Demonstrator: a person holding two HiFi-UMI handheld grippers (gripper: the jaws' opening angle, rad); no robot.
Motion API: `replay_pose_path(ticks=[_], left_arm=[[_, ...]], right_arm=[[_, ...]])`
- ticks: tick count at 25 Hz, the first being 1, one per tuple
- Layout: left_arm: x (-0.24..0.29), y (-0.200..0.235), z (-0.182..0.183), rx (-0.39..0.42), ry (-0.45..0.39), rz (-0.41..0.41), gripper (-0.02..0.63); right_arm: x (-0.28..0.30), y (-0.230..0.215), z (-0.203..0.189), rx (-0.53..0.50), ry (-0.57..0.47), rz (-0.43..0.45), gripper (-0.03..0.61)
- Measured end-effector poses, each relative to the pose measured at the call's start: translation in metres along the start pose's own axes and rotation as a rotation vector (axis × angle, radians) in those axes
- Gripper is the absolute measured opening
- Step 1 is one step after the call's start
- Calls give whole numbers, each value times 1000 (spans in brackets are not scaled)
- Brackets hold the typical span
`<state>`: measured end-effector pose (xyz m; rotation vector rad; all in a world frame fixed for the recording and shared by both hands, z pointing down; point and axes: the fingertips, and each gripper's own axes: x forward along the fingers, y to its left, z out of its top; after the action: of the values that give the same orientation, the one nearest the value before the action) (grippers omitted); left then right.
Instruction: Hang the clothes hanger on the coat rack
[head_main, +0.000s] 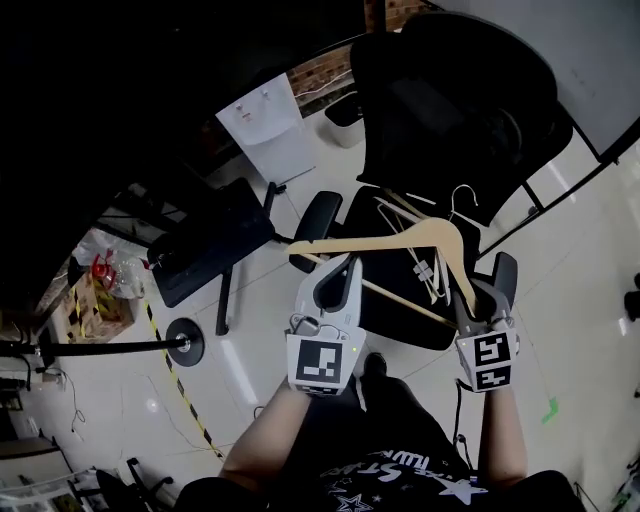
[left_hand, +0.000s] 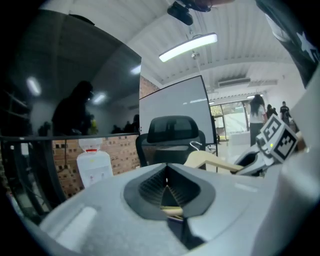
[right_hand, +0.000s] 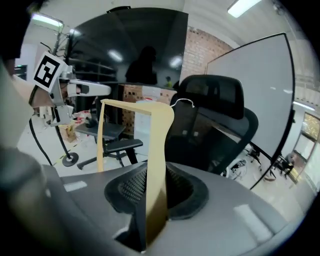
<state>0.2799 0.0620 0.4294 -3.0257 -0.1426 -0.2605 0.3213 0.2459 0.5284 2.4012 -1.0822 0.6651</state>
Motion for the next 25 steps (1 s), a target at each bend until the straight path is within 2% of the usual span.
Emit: replay_pose_path(ticks=[2, 6, 9, 13, 18, 21, 25], left_arm=[[-16, 4, 11, 26, -9, 32, 5], [-47, 20, 32, -7, -51, 102, 5], [-67, 28, 49, 0, -66, 140, 5], [-96, 51, 61, 76, -51, 263, 5], [-139, 69, 68, 79, -25, 382, 5], [-172, 85, 66, 56, -4, 462, 5], [-226, 121, 66, 19, -40, 637, 5]], right_arm=[[-5, 12, 22, -42, -47, 45, 87], [-8, 31, 58, -122, -105, 94, 87], [-12, 45, 83, -171, -156, 138, 87], [-11, 73, 117, -275, -231, 218, 87], [-8, 113, 141, -383, -296, 349, 87], [-5, 156, 157, -418, -341, 447, 87], [0, 229, 188, -508, -426, 603, 87]])
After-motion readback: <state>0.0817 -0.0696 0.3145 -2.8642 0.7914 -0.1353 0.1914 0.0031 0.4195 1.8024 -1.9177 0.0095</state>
